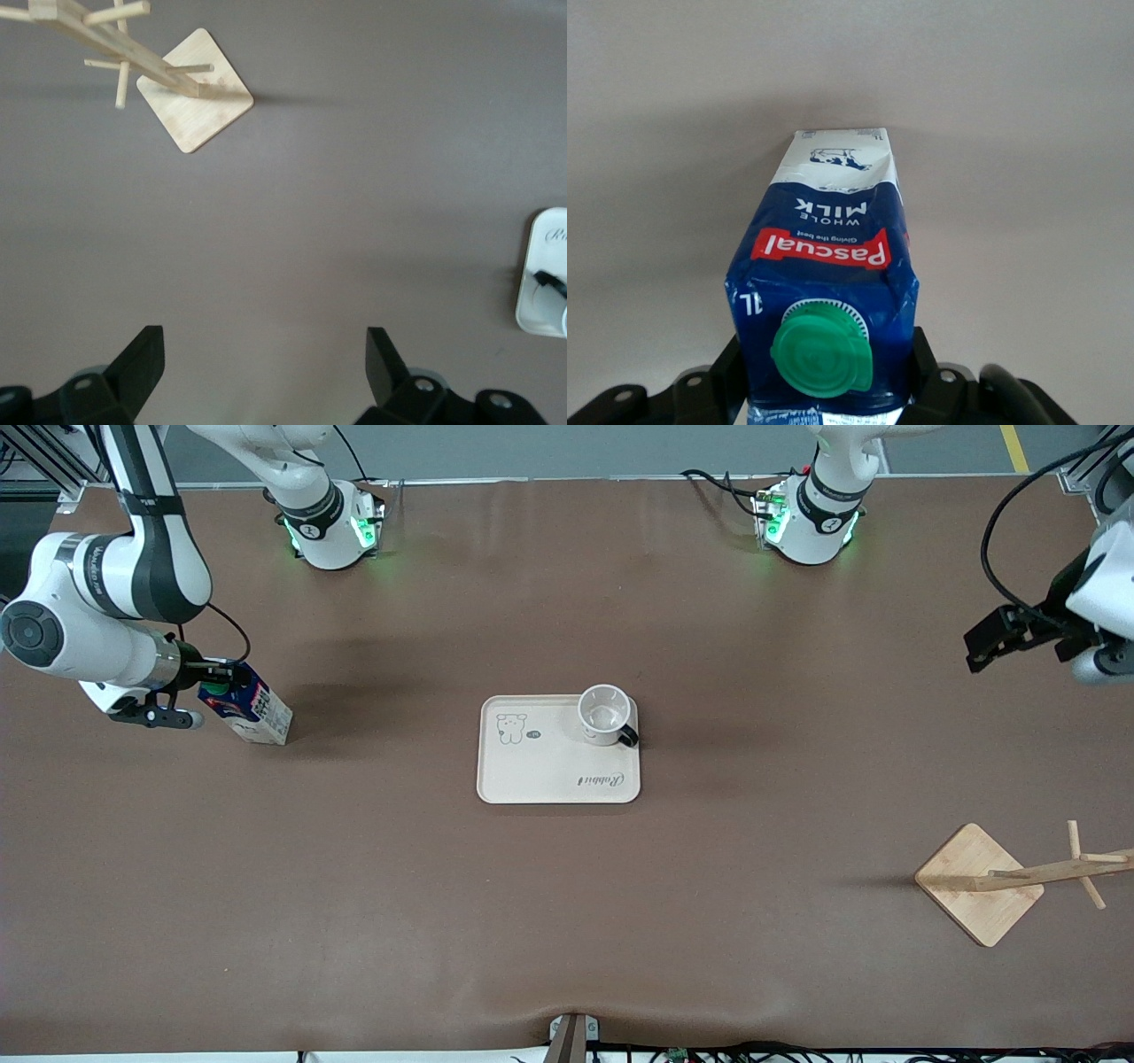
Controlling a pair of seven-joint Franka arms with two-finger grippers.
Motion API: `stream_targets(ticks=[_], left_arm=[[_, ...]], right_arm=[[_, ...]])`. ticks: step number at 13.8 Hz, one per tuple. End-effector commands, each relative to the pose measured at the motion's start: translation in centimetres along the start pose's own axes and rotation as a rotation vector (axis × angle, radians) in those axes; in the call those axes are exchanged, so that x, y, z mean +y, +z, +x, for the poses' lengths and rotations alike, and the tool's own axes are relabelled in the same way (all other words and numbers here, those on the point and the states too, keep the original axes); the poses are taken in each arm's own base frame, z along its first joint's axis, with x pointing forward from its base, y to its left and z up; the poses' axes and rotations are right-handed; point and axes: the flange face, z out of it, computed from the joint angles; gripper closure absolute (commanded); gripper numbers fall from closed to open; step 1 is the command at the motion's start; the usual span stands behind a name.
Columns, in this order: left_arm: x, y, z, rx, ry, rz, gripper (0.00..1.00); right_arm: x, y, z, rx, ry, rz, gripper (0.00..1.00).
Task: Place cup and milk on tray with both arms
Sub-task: 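Lift the milk carton and carry it toward the tray with the right gripper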
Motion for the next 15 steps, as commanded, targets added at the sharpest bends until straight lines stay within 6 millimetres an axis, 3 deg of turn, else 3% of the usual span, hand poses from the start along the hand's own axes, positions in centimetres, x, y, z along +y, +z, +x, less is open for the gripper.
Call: stream_targets(ticks=[1, 4, 6, 9, 11, 12, 15], left_arm=[[-0.6, 0.3, -2.8, -0.009, 0.019, -0.04, 0.0], [0.1, 0.3, -3.7, -0.018, 0.029, -0.062, 0.0], [1.3, 0.2, -4.1, -0.017, 0.055, -0.057, 0.0], [1.7, 0.0, -4.1, -0.01, 0.052, -0.04, 0.0], [1.7, -0.2, -4.1, -0.006, 0.052, -0.04, 0.0], [1.5, -0.2, -4.0, -0.004, 0.049, -0.041, 0.0], [1.7, 0.2, -3.4, 0.006, 0.051, -0.044, 0.0]], right_arm=[[-2.9, -2.7, -0.7, -0.027, -0.022, -0.017, 1.0], [-10.8, -12.3, -1.0, -0.125, -0.089, 0.073, 1.0], [-20.4, -14.6, -1.8, -0.112, -0.176, 0.044, 1.0], [-35.2, -12.6, -1.3, -0.105, -0.092, 0.0, 1.0], [-42.2, -11.8, -0.2, -0.071, -0.026, -0.004, 1.0], [-44.0, -11.2, 0.8, -0.064, -0.026, 0.003, 1.0], [-46.3, -8.9, 2.1, -0.084, -0.037, 0.053, 1.0]])
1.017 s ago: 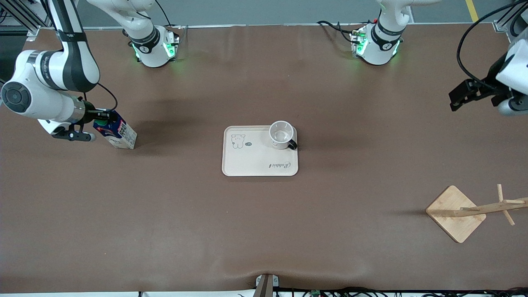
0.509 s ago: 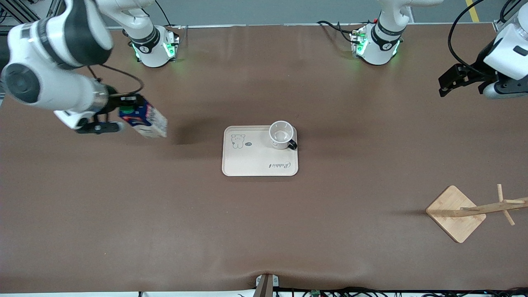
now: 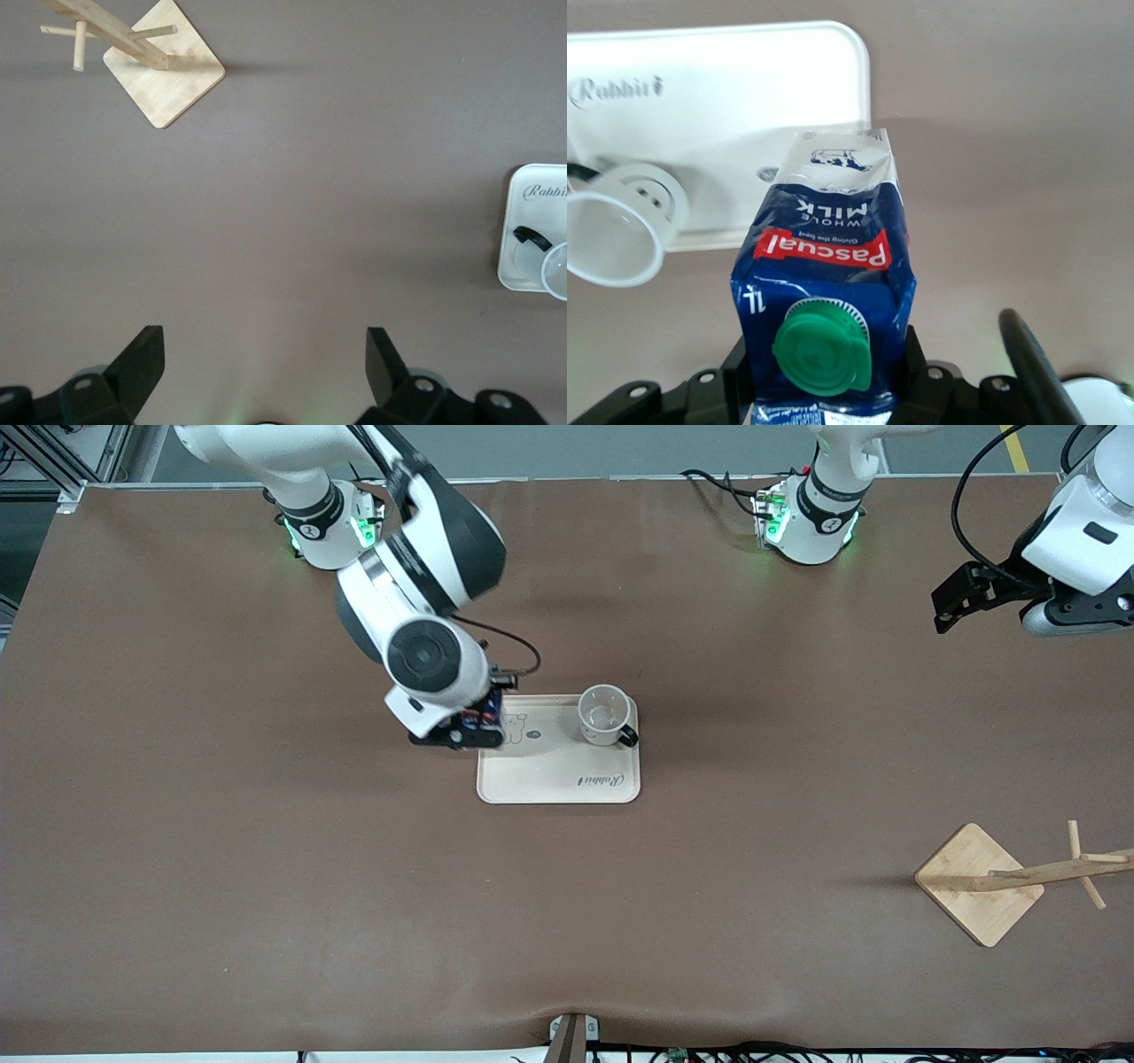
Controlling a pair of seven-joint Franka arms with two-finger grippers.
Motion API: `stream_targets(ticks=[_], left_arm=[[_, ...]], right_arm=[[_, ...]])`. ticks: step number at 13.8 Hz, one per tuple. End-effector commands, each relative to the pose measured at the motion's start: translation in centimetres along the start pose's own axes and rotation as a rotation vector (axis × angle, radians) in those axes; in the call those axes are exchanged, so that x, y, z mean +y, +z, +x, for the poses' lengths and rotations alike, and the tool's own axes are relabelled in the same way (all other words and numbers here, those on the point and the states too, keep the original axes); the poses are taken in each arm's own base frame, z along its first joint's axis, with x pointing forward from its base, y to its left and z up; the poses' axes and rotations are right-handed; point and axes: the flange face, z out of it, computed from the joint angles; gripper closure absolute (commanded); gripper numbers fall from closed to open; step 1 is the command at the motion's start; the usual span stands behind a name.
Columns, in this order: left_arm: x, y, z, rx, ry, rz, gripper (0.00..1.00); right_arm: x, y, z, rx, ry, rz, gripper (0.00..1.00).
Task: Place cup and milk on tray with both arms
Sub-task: 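Lift the milk carton and carry it toward the tray with the right gripper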
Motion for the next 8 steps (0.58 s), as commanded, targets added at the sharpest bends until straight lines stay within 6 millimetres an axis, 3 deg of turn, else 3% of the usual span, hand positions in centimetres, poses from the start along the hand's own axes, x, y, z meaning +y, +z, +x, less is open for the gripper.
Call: stream_targets(ticks=[1, 8], left_arm=[[0.1, -0.1, 0.0, 0.027, 0.013, -0.016, 0.0], [0.1, -0.1, 0.2, 0.035, 0.013, -0.015, 0.0]], right_arm=[[-0.8, -0.4, 1.6, -0.006, 0.017, 0.054, 1.0], [-2.3, 2.7, 2.4, -0.041, 0.025, 0.074, 1.0]])
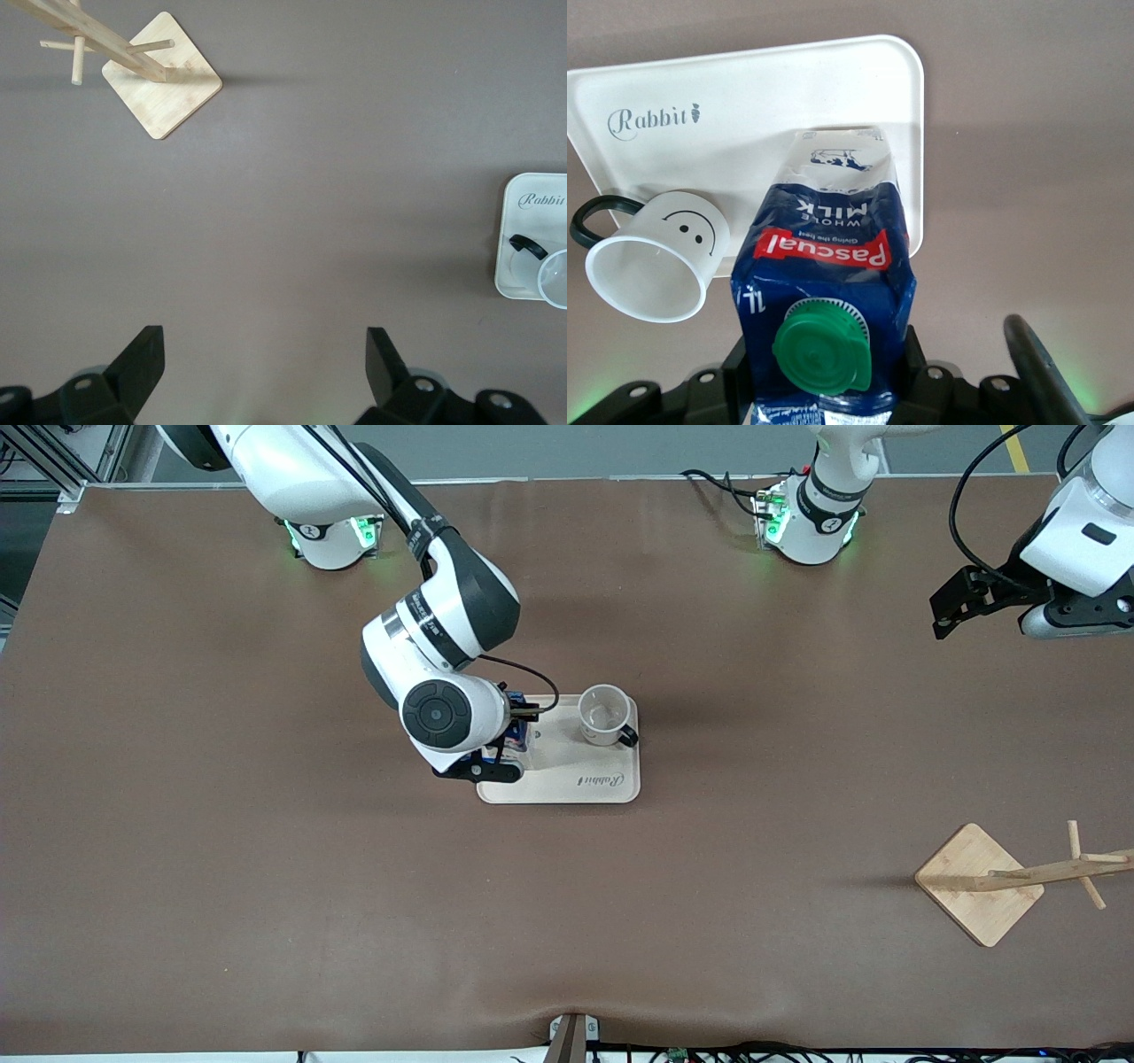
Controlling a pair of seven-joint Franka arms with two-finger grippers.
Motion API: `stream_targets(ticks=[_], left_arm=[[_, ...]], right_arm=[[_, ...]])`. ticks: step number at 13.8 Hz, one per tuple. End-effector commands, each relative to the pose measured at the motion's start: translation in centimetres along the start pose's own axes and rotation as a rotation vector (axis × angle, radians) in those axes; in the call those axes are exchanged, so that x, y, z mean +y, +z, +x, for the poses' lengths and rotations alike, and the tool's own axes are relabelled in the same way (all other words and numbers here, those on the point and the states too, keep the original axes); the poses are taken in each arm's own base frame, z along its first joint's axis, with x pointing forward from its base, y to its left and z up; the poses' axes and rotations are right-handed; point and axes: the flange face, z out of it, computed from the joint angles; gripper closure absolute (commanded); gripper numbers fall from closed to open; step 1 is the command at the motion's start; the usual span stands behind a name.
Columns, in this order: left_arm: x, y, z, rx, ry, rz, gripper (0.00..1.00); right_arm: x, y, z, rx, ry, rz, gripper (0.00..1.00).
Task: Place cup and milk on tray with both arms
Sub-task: 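Lower the milk carton onto the tray beside the mug, right gripper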
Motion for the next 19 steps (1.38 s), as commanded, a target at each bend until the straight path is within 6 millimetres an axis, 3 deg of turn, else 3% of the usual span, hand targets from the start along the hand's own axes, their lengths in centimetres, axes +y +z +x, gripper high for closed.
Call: stream_targets(ticks=[1, 2, 3, 4, 5, 15, 16, 19], left_arm=[[-0.2, 0.0, 0.1, 0.017, 0.007, -0.009, 0.0], [-0.2, -0.1, 0.0, 0.017, 0.007, -0.009, 0.0], [-0.2, -0.1, 0.0, 0.017, 0.007, -0.009, 0.0], [-0.2, -0.1, 0.0, 0.018, 0.007, -0.009, 0.0], [-0.2, -0.1, 0.0, 0.019, 0.006, -0.008, 0.0], [-0.8, -0.4, 1.1, 0.028, -0.007, -0.008, 0.0], [-0.8, -0.4, 1.3, 0.028, -0.007, -0.009, 0.0], [-0.8, -0.5, 1.3, 0.028, -0.007, -0.009, 0.0]], right_arm=[[-1.1, 0.7, -0.1, -0.014, 0.004, 0.006, 1.0], [-0.9, 0.6, -0.1, -0.015, 0.007, 0.004, 1.0], [-0.7, 0.5, 0.0, -0.018, 0.009, 0.002, 0.8], [-0.7, 0.5, 0.0, -0.017, 0.012, 0.003, 0.08], [-1.0, 0.7, -0.2, -0.01, -0.003, -0.004, 0.0], [-0.1, -1.7, -0.2, 0.008, -0.003, 0.019, 0.0], [-0.1, -2.9, -0.3, 0.027, -0.007, 0.033, 0.0], [3.2, -11.0, -1.5, 0.095, 0.012, 0.091, 0.0]])
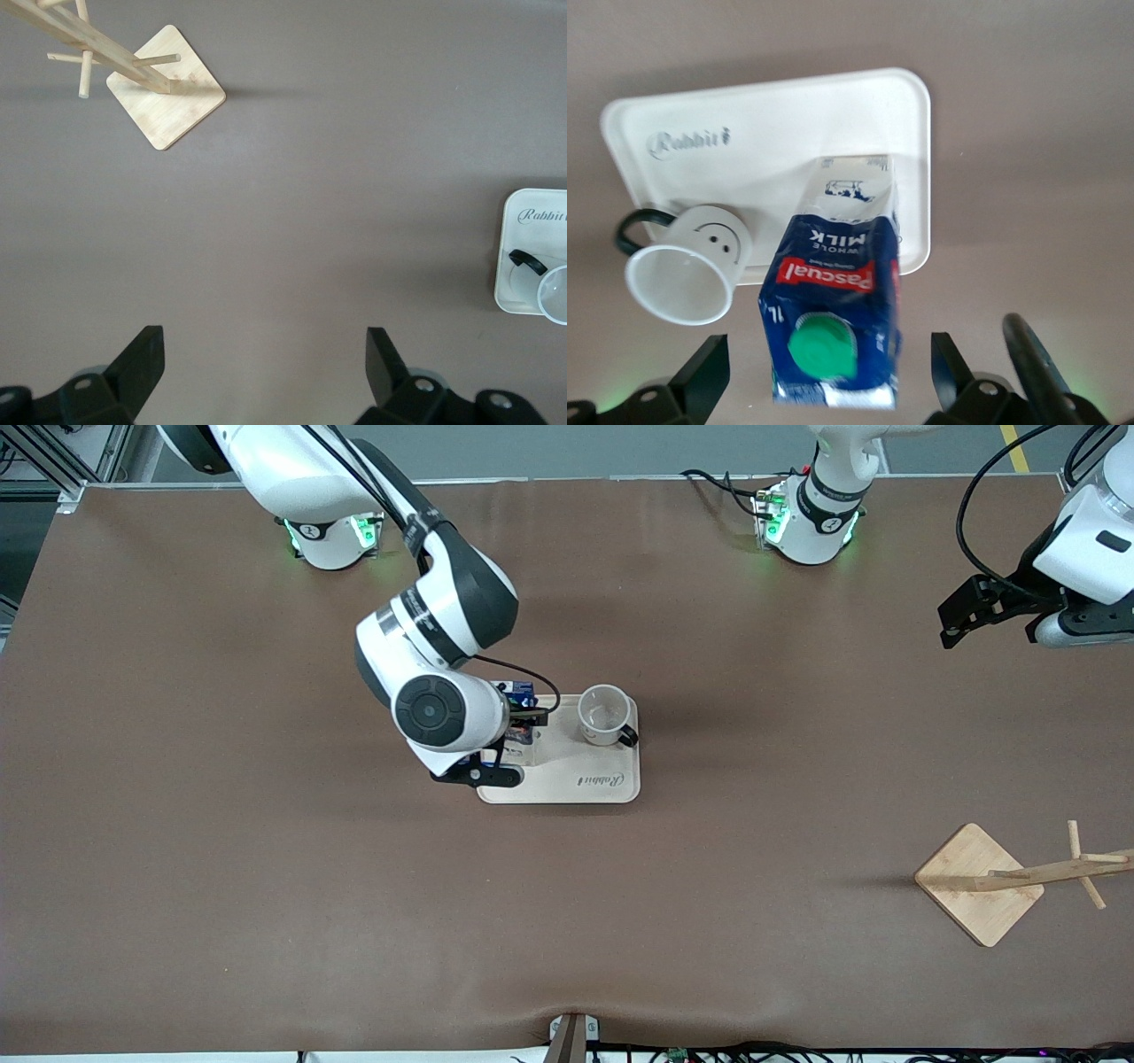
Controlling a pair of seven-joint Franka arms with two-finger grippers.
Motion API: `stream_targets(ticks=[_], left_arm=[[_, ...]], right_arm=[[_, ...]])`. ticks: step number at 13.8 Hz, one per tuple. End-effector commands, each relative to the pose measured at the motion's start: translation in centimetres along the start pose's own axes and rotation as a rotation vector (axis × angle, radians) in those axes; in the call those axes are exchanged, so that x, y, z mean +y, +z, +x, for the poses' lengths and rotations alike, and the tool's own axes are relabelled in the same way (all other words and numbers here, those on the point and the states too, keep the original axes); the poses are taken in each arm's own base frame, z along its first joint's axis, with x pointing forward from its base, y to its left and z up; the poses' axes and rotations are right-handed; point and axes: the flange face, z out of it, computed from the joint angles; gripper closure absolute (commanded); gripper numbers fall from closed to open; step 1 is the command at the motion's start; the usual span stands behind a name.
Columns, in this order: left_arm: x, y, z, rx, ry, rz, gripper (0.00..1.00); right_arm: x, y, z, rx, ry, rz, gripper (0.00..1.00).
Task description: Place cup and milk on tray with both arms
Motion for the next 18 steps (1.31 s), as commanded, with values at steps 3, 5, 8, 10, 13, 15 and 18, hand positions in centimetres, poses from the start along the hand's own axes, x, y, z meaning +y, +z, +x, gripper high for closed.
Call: stream_targets(ticks=[3, 5, 8, 10, 13, 15, 18], left_arm=[[-0.2, -0.6, 0.2, 0.001, 0.009, -0.001, 0.0], [-0.1, -0.4, -0.2, -0.029, 0.012, 0.004, 0.0], [0.0, -0.9, -0.5, -0.019, 0.011, 0.004, 0.0], [0.2, -0.9, -0.7, -0.021, 0.015, 0.005, 0.0], [0.2, -1.0, -0.7, -0.018, 0.017, 0.005, 0.0], [0.3, -0.9, -0.7, -0.021, 0.019, 0.005, 0.0], [0.2, -0.6, -0.6, -0.026, 0.017, 0.007, 0.0]], right_arm=[[9.7, -13.3, -0.6, 0.078, 0.101, 0.094, 0.0], [16.9, -17.1, 0.0, 0.085, 0.198, 0.106, 0.0], [22.4, -23.7, -4.2, 0.251, 0.267, 0.016, 0.0], [25.0, -23.9, -6.9, 0.269, 0.21, -0.08, 0.0], [31.9, -24.2, -10.3, 0.293, 0.086, -0.09, 0.0], [34.4, -24.6, -11.6, 0.284, -0.058, -0.115, 0.0], [37.7, -25.0, -10.8, 0.277, -0.121, -0.123, 0.0]])
